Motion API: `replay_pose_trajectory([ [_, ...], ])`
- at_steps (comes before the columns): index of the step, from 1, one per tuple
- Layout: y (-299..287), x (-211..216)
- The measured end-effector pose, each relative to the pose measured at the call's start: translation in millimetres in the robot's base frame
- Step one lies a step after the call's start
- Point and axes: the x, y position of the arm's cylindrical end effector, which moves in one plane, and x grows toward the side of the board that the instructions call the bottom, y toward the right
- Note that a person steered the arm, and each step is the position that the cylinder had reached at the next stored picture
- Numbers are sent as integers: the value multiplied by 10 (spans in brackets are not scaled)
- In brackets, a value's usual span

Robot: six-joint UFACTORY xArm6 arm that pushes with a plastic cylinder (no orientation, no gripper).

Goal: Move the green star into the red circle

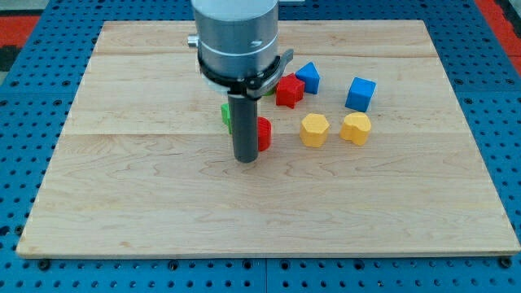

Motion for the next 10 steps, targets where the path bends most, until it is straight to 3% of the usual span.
replay_pose_trajectory([
  [1, 14, -151],
  [2, -62, 24],
  [6, -568, -1298],
  [8, -144, -1331],
  [10, -89, -1046],
])
